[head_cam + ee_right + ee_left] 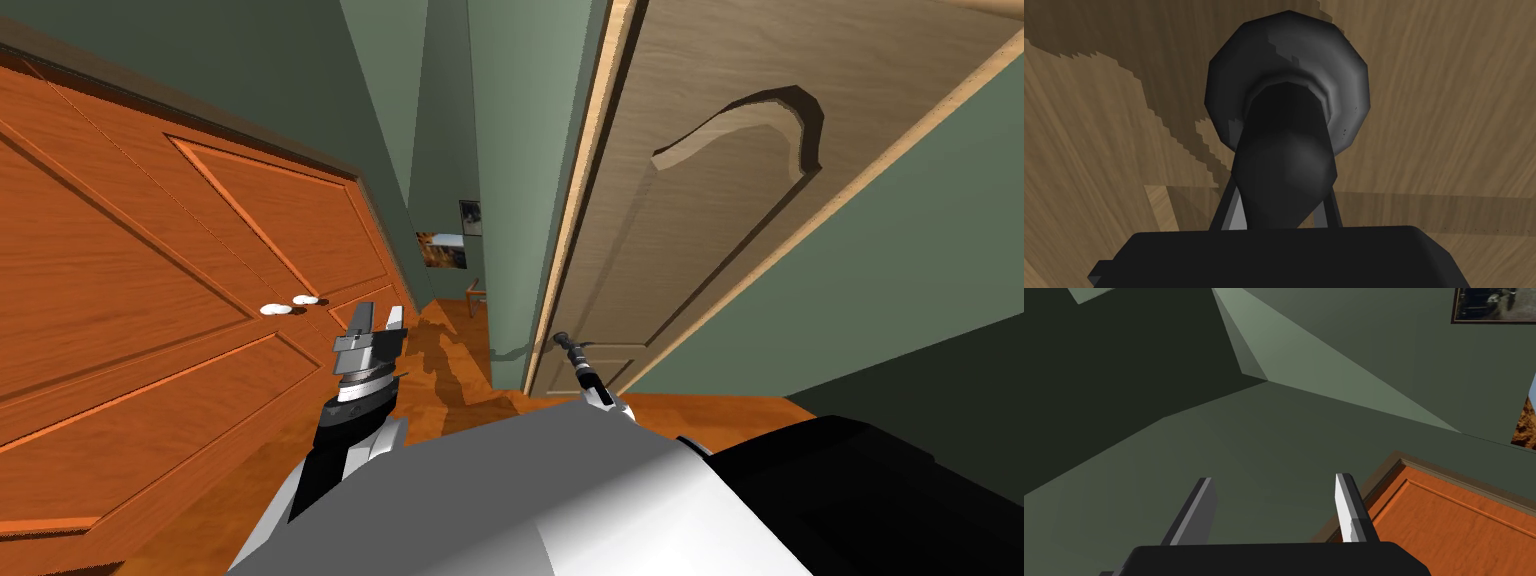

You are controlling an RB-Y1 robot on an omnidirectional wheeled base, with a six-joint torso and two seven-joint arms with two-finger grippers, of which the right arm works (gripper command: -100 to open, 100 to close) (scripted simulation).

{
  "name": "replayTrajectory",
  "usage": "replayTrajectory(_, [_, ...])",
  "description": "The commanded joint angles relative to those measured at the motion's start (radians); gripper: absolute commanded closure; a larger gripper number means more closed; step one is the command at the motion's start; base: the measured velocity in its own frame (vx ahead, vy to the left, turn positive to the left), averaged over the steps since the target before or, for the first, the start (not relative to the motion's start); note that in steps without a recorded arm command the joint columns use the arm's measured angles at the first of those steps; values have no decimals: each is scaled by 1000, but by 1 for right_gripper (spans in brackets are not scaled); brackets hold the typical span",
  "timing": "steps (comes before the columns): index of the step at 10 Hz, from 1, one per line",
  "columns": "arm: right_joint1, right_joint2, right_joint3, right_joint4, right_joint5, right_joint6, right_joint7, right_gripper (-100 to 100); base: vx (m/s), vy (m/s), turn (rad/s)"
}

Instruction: Pull the door open

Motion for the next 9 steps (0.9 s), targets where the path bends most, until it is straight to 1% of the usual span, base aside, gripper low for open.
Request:
replayTrajectory(1, [1,0,1,0,1,-1,2,100,-17,0,2])
replayTrajectory(3, [1,0,1,0,1,-1,2,100,-4,0,-1])
replayTrajectory(4, [18,-17,21,-6,2,-15,-16,100,-126,-45,140])
replayTrajectory(5, [22,-23,27,-8,2,-20,-20,100,-176,-64,137])
replayTrajectory(9, [62,-71,77,-28,5,-62,-64,100,-216,-66,145])
